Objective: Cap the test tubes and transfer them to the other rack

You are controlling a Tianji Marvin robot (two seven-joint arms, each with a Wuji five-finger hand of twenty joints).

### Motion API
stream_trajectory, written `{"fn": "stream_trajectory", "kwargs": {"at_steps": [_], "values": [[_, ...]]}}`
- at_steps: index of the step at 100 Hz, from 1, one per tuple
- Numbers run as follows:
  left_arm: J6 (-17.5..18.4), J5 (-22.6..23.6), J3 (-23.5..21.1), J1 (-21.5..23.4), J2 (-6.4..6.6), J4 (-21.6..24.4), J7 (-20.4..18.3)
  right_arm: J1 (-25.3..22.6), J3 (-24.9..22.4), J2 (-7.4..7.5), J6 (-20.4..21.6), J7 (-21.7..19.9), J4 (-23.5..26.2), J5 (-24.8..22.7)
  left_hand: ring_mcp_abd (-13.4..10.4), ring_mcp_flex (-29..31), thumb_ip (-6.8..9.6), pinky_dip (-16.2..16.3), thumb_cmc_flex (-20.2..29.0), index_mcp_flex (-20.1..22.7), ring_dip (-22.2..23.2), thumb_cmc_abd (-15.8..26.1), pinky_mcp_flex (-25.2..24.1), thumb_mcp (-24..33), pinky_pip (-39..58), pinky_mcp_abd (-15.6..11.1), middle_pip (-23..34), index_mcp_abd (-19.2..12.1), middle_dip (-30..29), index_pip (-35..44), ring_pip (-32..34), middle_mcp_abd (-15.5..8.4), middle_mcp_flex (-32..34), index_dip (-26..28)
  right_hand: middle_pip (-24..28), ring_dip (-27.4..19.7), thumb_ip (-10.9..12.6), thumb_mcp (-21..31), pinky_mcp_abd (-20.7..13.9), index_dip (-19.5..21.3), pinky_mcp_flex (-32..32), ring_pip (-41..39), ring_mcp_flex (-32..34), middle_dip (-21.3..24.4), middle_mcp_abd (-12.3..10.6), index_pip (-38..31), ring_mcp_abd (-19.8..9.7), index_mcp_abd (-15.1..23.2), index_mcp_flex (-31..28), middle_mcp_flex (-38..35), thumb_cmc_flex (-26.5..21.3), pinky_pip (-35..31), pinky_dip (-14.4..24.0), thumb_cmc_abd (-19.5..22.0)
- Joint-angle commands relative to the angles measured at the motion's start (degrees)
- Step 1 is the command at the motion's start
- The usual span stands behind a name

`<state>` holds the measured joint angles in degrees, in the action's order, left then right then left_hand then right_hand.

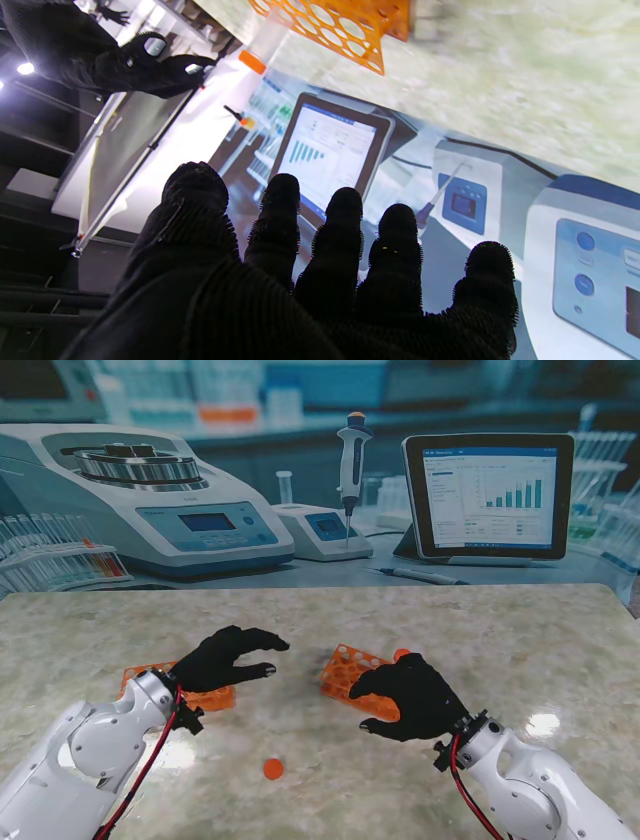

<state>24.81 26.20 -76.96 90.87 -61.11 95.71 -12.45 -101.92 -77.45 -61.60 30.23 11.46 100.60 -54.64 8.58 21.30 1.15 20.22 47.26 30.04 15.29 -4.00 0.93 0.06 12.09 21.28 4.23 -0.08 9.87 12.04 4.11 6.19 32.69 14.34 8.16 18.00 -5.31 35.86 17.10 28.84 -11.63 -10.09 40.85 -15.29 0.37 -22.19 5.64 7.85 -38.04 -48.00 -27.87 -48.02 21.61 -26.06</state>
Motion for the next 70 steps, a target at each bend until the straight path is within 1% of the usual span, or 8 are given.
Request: {"fn": "stream_trajectory", "kwargs": {"at_steps": [1, 11, 21, 29, 38, 51, 70], "values": [[-0.5, 0.4, -1.3, 0.3, 0.7, 0.6, -0.5, -0.5, -0.1, -0.14, -0.3, 0.1, 0.1, -0.1, -1.8, -1.6, -1.63, -1.8, -1.4, -1.7, -1.0, 1.7, -1.0, -1.1, -3.1, -1.8, -0.9, 0.2, -1.5, -1.7, -0.9, -1.7, -2.3, -1.1, -0.5, -0.4, 1.6, -0.8, 1.3, -0.8, 1.1, 1.3, -1.0, 0.3, -0.4, 0.8, -1.1, -1.0, 2.0, -0.5, 1.1, -0.2, -1.2, 1.5], [-0.5, 1.3, -3.4, 1.0, 0.87, 0.9, -1.0, -0.5, -0.2, -0.14, -0.3, 0.2, 0.0, -0.3, -1.9, -1.9, -1.63, -1.7, -1.4, -1.7, -1.1, 1.6, -1.1, -1.1, -3.4, -1.9, -0.9, 0.4, -1.5, -1.7, -0.9, -1.7, -2.6, -1.2, -0.5, -0.4, 1.6, -0.9, 1.3, -0.8, 1.1, 1.3, -1.0, 0.2, -0.2, 0.8, -1.0, -1.0, 2.0, -0.5, 1.0, -0.2, -1.2, 1.6], [-0.7, 2.3, -5.6, 1.7, 1.05, 1.1, -1.6, -0.4, -0.3, -0.12, -0.4, 0.1, -0.1, -0.3, -1.9, -2.1, -1.63, -1.6, -1.3, -1.7, -1.2, 1.5, -1.1, -1.1, -3.6, -1.9, -0.9, 0.4, -1.5, -1.7, -1.0, -1.8, -2.9, -1.2, -0.6, -0.4, 1.6, -0.9, 1.3, -0.8, 1.1, 1.4, -1.1, 0.2, -0.5, 0.8, -1.0, -1.0, 2.1, -0.4, 1.0, -0.2, -1.2, 1.6], [-0.7, 3.0, -7.3, 2.4, 1.11, 1.2, -1.8, -0.3, -0.3, -0.08, -0.5, -0.1, -0.2, -0.3, -1.9, -2.3, -1.63, -1.6, -1.2, -1.8, -1.3, 1.4, -1.3, -1.0, -3.8, -2.0, -1.0, 0.4, -1.5, -1.7, -1.0, -1.7, -3.1, -1.2, -0.5, -0.5, 1.6, -1.0, 1.3, -0.9, 1.2, 1.4, -1.2, 0.2, -0.2, 0.8, -1.0, -1.1, 2.1, -0.4, 1.0, -0.1, -1.2, 1.6], [-0.6, 4.0, -9.2, 3.4, 1.2, 1.4, -1.9, -0.1, -0.2, -0.05, -0.5, -0.3, -0.3, -0.3, -1.9, -2.5, -1.63, -1.5, -1.2, -1.8, -1.3, 1.3, -1.3, -1.0, -4.0, -2.0, -1.0, 0.4, -1.6, -1.8, -1.1, -1.6, -3.3, -1.3, -0.6, -0.5, 1.6, -1.1, 1.3, -0.9, 1.2, 1.4, -1.1, 0.2, -0.5, 0.8, -1.0, -1.0, 2.0, -0.4, 1.0, -0.1, -1.3, 1.6], [-0.3, 5.5, -11.7, 4.9, 1.25, 1.6, -1.8, 0.1, -0.1, -0.01, -0.5, -0.6, -0.5, -0.3, -2.1, -2.8, -1.64, -1.5, -1.2, -2.0, -1.4, 1.3, -1.4, -1.0, -4.3, -2.1, -1.1, 0.5, -1.6, -1.8, -1.1, -1.7, -3.7, -1.4, -0.5, -0.5, 1.7, -1.1, 1.3, -0.8, 1.2, 1.4, -1.1, 0.2, -0.4, 0.8, -1.0, -1.0, 2.0, -0.4, 1.0, -0.1, -1.2, 1.6], [-0.2, 7.6, -14.6, 7.0, 1.12, 1.2, -0.5, 0.2, -0.1, 0.05, -0.6, -0.9, -0.6, -0.3, -2.3, -3.6, -1.65, -1.4, -1.1, -2.2, -1.6, 1.2, -1.7, -1.0, -4.7, -2.3, -1.3, 0.7, -1.7, -1.9, -1.4, -1.7, -4.6, -1.5, -0.5, -0.5, 1.7, -1.2, 1.4, -0.8, 1.3, 1.4, -1.2, 0.1, -0.4, 0.8, -1.0, -1.0, 2.0, -0.5, 1.0, -0.1, -1.2, 1.7]]}}
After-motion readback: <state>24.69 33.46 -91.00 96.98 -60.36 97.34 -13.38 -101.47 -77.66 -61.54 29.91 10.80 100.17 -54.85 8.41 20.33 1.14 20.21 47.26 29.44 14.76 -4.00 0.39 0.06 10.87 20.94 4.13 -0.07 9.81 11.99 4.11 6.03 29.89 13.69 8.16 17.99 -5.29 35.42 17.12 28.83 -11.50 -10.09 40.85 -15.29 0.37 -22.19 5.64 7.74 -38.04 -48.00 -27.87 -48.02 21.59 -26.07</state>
